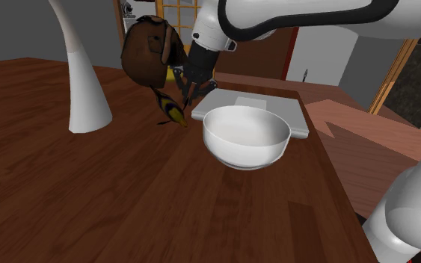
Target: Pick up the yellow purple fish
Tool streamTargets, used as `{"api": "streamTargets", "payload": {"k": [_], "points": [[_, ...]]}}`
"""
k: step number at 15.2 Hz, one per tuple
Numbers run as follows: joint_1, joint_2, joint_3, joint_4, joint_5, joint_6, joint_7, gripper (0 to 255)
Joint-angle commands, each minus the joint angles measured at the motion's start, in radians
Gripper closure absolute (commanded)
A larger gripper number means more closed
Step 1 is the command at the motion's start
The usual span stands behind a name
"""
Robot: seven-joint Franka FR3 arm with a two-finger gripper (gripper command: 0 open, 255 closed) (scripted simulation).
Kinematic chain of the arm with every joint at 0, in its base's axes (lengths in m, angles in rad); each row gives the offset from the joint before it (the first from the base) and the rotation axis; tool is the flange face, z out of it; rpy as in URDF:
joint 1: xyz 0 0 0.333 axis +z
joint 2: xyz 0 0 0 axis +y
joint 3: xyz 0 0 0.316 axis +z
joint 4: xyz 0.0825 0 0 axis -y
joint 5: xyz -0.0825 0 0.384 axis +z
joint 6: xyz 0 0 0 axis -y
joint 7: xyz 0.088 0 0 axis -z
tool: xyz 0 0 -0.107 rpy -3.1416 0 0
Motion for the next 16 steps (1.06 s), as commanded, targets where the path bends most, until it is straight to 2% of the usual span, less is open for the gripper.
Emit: {"api": "streamTargets", "payload": {"k": [1, 14, 16], "points": [[0.0, 0.004, 0.001, 0.023, -0.002, -0.022, 0.002, 255], [0.005, 0.057, 0.008, 0.259, -0.034, -0.209, 0.028, 255], [0.005, 0.058, 0.008, 0.262, -0.034, -0.211, 0.028, 255]]}}
